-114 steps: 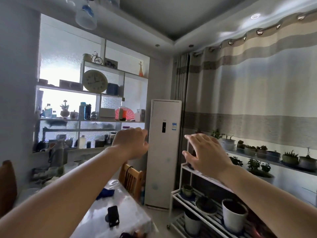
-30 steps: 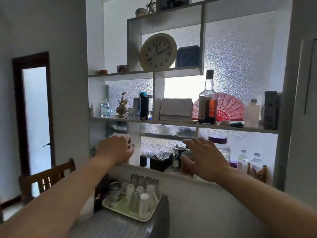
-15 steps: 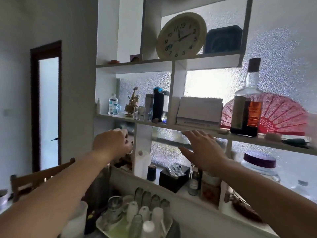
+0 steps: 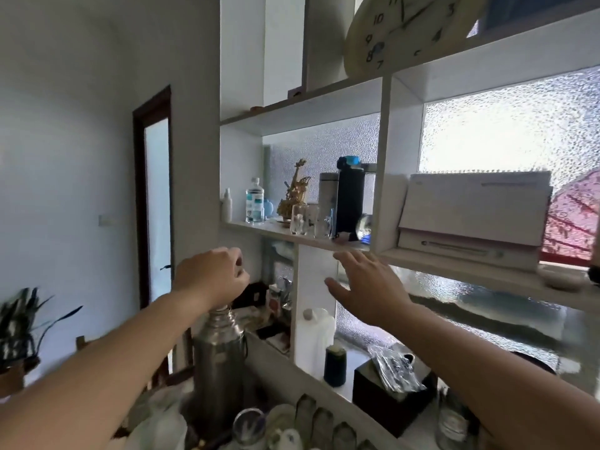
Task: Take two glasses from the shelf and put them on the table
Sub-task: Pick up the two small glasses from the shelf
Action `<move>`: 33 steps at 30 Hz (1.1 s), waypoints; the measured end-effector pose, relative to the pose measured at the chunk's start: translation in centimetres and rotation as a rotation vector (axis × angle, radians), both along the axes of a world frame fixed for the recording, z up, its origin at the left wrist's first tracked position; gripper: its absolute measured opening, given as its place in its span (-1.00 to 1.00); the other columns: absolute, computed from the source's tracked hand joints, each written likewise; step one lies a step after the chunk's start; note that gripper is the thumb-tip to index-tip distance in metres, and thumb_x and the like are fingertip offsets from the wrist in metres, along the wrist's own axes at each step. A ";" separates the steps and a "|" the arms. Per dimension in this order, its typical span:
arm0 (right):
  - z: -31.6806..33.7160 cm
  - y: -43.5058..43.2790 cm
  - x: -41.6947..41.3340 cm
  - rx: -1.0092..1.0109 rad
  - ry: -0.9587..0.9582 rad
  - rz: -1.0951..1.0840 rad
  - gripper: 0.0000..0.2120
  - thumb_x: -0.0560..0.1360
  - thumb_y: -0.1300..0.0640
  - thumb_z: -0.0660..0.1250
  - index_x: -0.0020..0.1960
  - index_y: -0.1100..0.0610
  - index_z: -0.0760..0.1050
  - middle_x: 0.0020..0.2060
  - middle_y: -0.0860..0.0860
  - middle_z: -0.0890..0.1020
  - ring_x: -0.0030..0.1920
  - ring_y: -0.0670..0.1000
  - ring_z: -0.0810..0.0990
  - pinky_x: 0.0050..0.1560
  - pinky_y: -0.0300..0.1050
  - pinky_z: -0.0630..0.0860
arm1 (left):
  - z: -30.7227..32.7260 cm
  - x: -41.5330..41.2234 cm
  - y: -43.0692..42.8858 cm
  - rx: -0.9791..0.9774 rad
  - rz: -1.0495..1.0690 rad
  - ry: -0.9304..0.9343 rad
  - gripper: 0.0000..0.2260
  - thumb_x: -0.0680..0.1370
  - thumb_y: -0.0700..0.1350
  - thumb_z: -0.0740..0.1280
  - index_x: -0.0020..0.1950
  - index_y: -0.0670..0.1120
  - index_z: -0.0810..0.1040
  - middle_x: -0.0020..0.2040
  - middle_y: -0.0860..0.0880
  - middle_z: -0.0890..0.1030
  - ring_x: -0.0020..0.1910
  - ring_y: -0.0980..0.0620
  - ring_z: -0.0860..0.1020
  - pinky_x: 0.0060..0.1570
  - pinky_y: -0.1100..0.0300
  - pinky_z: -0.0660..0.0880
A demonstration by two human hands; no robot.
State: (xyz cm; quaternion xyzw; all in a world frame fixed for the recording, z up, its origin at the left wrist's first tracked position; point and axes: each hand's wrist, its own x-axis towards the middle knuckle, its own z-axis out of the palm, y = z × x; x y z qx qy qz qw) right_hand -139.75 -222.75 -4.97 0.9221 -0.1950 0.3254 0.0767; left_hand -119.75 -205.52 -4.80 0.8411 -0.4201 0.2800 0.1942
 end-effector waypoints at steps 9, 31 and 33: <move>2.6 -9.1 7.1 0.004 -0.171 0.113 -0.57 0.48 -0.13 0.22 0.24 0.11 0.39 0.10 0.06 0.55 0.14 0.10 0.46 0.11 0.04 0.43 | 2.2 4.2 -8.0 -0.026 0.101 0.025 -0.82 0.41 0.03 0.16 -0.08 0.04 0.50 -0.10 0.04 0.61 -0.21 0.00 0.50 -0.31 0.16 0.33; 4.7 -16.5 15.3 0.210 -0.247 -0.078 -0.56 0.47 -0.14 0.16 0.16 0.18 0.39 0.04 0.13 0.53 0.04 0.13 0.45 -0.07 -0.01 0.39 | 5.4 9.5 -23.4 -0.202 -0.178 0.353 -0.64 0.43 0.04 0.29 0.19 -0.04 0.48 0.11 -0.04 0.59 -0.05 0.00 0.50 -0.11 0.12 0.41; 4.6 -16.6 15.5 0.205 -0.255 -0.082 -0.54 0.47 -0.17 0.18 0.17 0.17 0.39 0.03 0.12 0.54 0.02 0.12 0.47 -0.07 -0.01 0.42 | 5.2 10.0 -24.3 -0.239 -0.182 0.389 -0.57 0.43 0.06 0.31 0.25 -0.07 0.45 0.15 -0.06 0.58 0.00 -0.03 0.51 -0.07 0.12 0.41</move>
